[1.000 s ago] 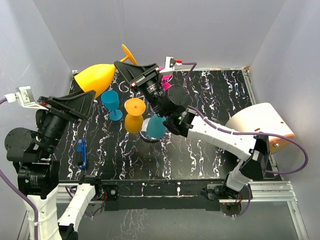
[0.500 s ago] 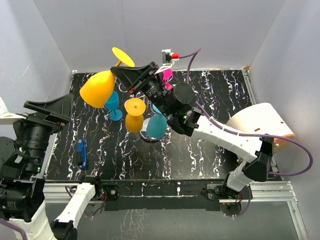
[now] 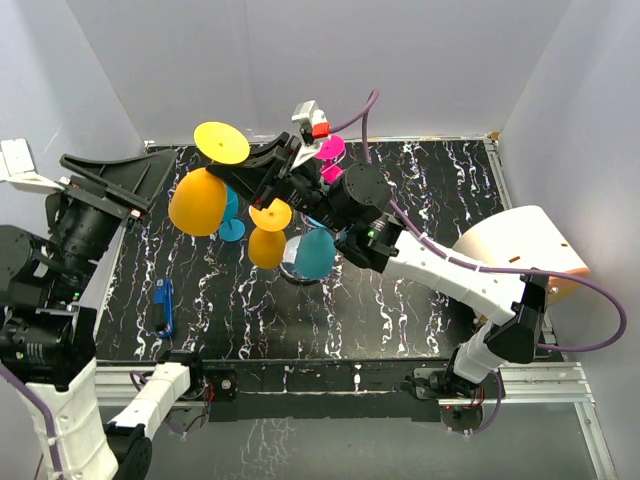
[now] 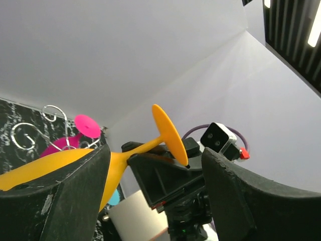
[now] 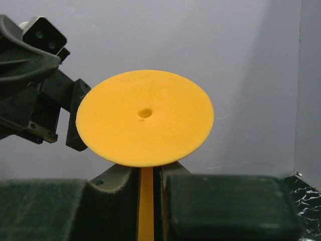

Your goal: Place the wine glass upside down on the wine glass rack

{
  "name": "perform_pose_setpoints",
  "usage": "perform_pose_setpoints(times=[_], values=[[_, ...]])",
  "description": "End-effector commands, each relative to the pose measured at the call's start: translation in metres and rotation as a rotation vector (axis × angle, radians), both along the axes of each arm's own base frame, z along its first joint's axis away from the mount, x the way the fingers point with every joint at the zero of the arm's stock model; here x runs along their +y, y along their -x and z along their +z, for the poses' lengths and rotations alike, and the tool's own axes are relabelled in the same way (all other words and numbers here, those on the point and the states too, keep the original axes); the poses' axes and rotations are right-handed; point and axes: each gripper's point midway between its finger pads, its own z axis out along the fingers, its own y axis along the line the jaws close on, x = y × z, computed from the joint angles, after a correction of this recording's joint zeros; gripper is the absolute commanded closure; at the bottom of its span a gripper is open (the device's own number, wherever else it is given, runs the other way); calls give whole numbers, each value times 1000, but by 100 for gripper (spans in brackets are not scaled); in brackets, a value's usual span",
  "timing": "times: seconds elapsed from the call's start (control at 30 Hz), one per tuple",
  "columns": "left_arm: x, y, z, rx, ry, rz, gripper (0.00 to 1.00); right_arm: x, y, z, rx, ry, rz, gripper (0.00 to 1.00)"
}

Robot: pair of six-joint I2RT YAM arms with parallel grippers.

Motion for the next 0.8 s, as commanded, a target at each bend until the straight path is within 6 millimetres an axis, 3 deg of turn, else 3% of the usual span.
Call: perform_pose_setpoints(times=[0.0, 0.17, 0.47, 0.77], values=[[-22, 0, 16, -16, 79, -153, 28, -5, 13, 23, -190, -27, -3, 100], [-24, -6, 10, -4, 121, -170, 28, 1, 11, 13, -229, 0, -9, 100], [-32, -21, -3, 77, 121, -215, 41, 11, 9, -2, -284, 41, -9, 100], [-33, -38, -33, 204, 74, -204, 67, 22, 6, -12, -282, 65, 3, 100]])
